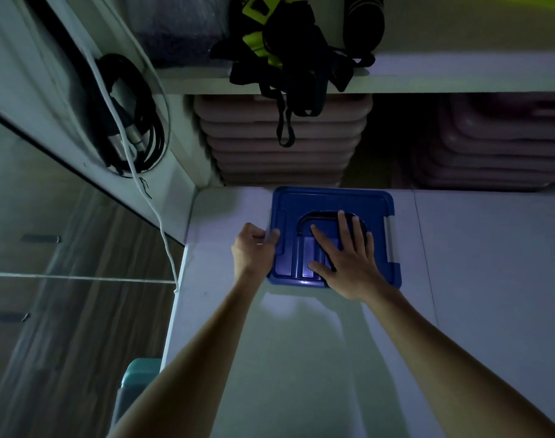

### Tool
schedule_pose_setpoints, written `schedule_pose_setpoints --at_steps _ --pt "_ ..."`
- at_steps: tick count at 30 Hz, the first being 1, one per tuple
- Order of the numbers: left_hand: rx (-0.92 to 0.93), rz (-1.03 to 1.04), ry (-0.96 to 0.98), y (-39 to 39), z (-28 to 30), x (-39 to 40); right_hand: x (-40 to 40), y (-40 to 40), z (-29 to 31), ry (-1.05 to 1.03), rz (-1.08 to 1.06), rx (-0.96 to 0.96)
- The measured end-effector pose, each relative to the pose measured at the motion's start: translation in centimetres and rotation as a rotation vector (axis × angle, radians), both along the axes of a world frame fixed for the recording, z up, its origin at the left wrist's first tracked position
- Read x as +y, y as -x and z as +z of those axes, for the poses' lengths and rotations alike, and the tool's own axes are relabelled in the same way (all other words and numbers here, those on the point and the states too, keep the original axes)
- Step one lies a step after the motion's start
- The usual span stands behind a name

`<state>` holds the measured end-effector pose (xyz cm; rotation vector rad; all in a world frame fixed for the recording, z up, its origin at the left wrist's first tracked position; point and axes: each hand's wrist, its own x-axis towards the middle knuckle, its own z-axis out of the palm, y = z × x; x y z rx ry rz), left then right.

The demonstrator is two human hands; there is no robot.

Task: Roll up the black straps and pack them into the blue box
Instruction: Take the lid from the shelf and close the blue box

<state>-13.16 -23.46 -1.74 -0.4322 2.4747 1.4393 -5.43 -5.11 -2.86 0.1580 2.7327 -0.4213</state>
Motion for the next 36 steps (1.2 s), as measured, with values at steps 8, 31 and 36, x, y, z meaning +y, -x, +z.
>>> schedule_pose_setpoints --at_steps 8,31,36 --pt "-0.509 -0.003 -0.599 2.2 -0.4 -1.3 0.0 0.1 0.2 0.025 -0.008 -0.044" --pt "-0.207 -0.171 0.162 1.7 1.2 1.0 3.5 -2.3 1.3 0.146 -0.561 0.31" --pt "-0.134 -0.157 0.221 0.4 1.8 2.7 7.1 -2.5 3.5 0.475 -0.729 0.143"
